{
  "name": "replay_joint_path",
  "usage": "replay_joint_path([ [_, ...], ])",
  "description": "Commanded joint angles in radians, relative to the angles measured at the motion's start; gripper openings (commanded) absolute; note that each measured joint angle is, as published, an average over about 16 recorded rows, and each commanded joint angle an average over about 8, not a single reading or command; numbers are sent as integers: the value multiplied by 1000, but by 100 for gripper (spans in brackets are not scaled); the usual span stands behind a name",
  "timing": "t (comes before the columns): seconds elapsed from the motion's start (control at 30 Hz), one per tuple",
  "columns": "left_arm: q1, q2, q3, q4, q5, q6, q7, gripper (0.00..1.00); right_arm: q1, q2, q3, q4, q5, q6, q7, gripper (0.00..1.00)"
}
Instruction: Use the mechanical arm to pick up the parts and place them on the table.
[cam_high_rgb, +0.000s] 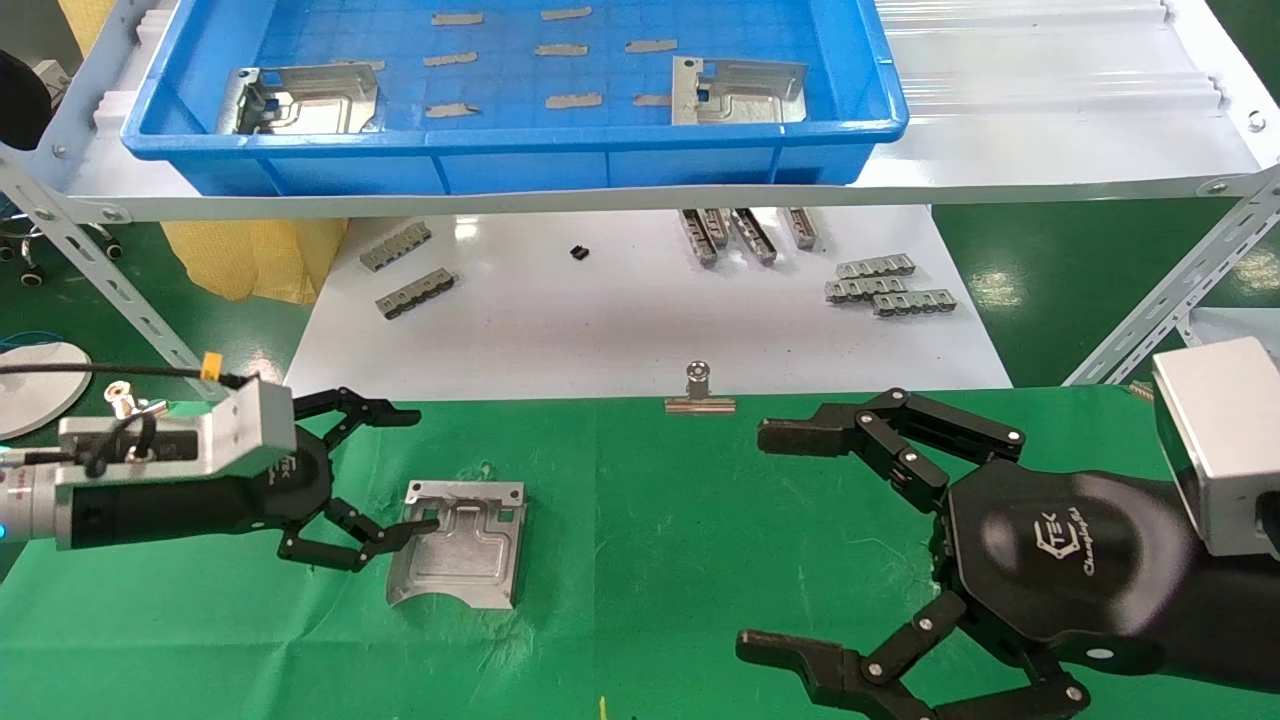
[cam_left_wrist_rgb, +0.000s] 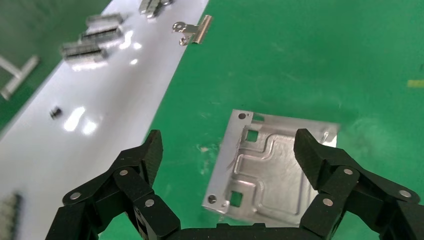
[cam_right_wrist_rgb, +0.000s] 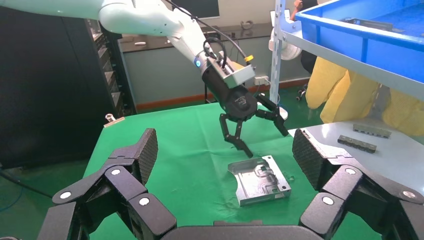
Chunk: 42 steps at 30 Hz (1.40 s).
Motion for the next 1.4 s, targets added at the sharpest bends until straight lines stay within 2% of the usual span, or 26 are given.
replay_joint_path([
  [0.03,6,-3,-3,-13,-4,-1,-7,100,0,0,0,0,0,0,0,100],
  [1.4,413,-238,-275,-911,-325,-63,-624,100,0,0,0,0,0,0,0,100],
])
